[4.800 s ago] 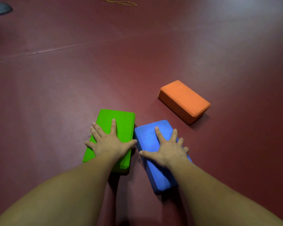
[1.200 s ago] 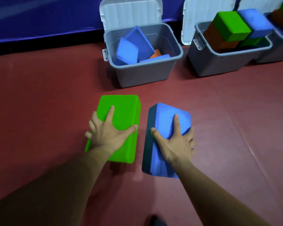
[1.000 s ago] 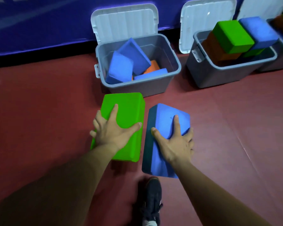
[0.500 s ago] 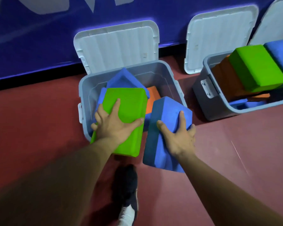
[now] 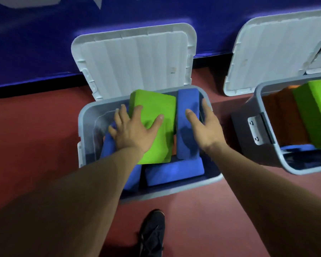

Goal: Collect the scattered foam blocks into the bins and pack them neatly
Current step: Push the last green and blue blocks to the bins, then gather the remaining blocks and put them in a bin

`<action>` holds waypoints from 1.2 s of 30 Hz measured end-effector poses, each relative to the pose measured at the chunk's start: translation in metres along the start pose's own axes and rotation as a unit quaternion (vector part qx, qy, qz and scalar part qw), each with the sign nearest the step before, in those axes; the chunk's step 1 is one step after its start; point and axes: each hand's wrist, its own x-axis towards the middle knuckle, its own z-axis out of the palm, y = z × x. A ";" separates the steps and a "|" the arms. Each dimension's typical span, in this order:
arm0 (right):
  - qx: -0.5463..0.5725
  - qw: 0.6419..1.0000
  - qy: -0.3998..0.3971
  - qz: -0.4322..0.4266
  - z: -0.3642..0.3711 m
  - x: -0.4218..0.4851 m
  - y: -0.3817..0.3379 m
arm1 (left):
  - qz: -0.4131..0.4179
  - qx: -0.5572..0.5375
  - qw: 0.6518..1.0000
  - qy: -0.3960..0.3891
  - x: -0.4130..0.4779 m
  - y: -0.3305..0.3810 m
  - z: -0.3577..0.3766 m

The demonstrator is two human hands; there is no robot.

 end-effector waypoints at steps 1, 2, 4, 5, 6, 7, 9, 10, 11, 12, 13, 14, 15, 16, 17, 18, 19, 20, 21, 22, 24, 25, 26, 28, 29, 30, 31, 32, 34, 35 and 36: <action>-0.008 1.000 -0.001 -0.002 0.002 0.004 -0.001 | 0.029 0.009 1.000 0.005 0.001 -0.001 0.001; -0.021 1.000 -0.001 -0.002 0.002 0.005 -0.003 | 0.059 0.018 0.998 0.011 0.001 -0.002 0.001; -0.041 0.999 -0.003 -0.001 0.002 0.003 -0.004 | 0.090 0.020 0.996 0.016 0.000 0.000 0.003; -0.049 0.999 -0.007 -0.001 0.002 0.000 -0.004 | 0.090 0.014 0.996 0.019 0.000 0.002 0.005; -0.056 0.998 -0.012 0.000 0.001 -0.004 -0.002 | 0.086 0.005 0.996 0.024 -0.002 0.005 0.006; -0.058 0.998 -0.016 0.000 0.000 -0.008 0.001 | 0.083 -0.004 0.996 0.032 -0.005 0.008 0.005; -0.055 0.998 -0.014 -0.003 -0.004 -0.019 0.008 | 0.089 -0.014 0.995 0.047 -0.015 0.012 0.005; -0.056 0.998 -0.005 -0.005 -0.007 -0.025 0.014 | 0.096 -0.013 0.994 0.048 -0.020 0.014 0.004; -0.057 0.998 0.001 -0.007 -0.009 -0.032 0.020 | 0.103 -0.010 0.994 0.047 -0.026 0.015 0.004; -0.054 0.998 0.005 -0.010 -0.012 -0.040 0.027 | 0.109 -0.004 0.993 0.044 -0.033 0.017 0.003; -0.048 0.999 0.005 -0.010 -0.016 -0.049 0.033 | 0.116 0.003 0.992 0.041 -0.041 0.019 0.002; -0.042 0.999 0.004 -0.005 -0.020 -0.059 0.039 | 0.123 0.011 0.992 0.038 -0.050 0.021 0.002; -0.037 0.999 0.004 0.001 -0.026 -0.069 0.045 | 0.131 0.018 0.990 0.037 -0.060 0.024 0.002; -0.032 0.999 0.007 0.006 -0.033 -0.081 0.050 | 0.140 0.025 0.989 0.037 -0.071 0.027 0.003; -0.027 1.000 0.011 0.010 -0.041 -0.093 0.056 | 0.150 0.032 0.988 0.036 -0.084 0.032 0.005; -0.022 1.000 0.015 0.013 -0.051 -0.107 0.063 | 0.163 0.040 0.985 0.033 -0.098 0.039 0.008; -0.014 1.000 0.022 0.017 -0.063 -0.121 0.071 | 0.179 0.045 0.982 0.029 -0.113 0.048 0.010; -0.008 0.999 0.030 0.026 -0.074 -0.136 0.082 | 0.197 0.047 0.979 0.024 -0.129 0.059 0.014; -0.003 0.999 0.038 0.035 -0.085 -0.151 0.094 | 0.216 0.046 0.975 0.017 -0.145 0.071 0.019; 0.002 0.998 0.049 0.045 -0.098 -0.167 0.106 | 0.237 0.045 0.970 0.011 -0.161 0.084 0.024; 0.008 0.995 0.077 0.070 -0.125 -0.196 0.134 | 0.282 0.038 0.959 0.001 -0.196 0.112 0.037; 0.007 0.992 0.092 0.082 -0.139 -0.211 0.148 | 0.306 0.031 0.951 -0.003 -0.215 0.126 0.044; 0.003 0.990 0.108 0.091 -0.154 -0.226 0.163 | 0.329 0.026 0.944 -0.009 -0.234 0.141 0.052; -0.001 0.983 0.141 0.114 -0.185 -0.259 0.194 | 0.377 0.030 0.925 -0.023 -0.274 0.171 0.067; 0.000 0.980 0.153 0.128 -0.197 -0.273 0.205 | 0.398 0.036 0.916 -0.031 -0.290 0.184 0.073; 0.008 0.975 0.169 0.143 -0.212 -0.290 0.221 | 0.423 0.043 0.904 -0.042 -0.310 0.199 0.080; 0.019 0.969 0.188 0.158 -0.227 -0.309 0.238 | 0.450 0.048 0.890 -0.056 -0.334 0.216 0.088; 0.030 0.963 0.207 0.172 -0.241 -0.327 0.254 | 0.473 0.051 0.877 -0.070 -0.357 0.230 0.096; 0.053 0.948 0.241 0.204 -0.264 -0.367 0.288 | 0.519 0.057 0.847 -0.095 -0.408 0.255 0.114; 0.066 0.938 0.258 0.222 -0.273 -0.388 0.305 | 0.543 0.062 0.830 -0.108 -0.435 0.265 0.123; 0.077 0.927 0.275 0.241 -0.280 -0.410 0.322 | 0.567 0.068 0.812 -0.122 -0.463 0.273 0.134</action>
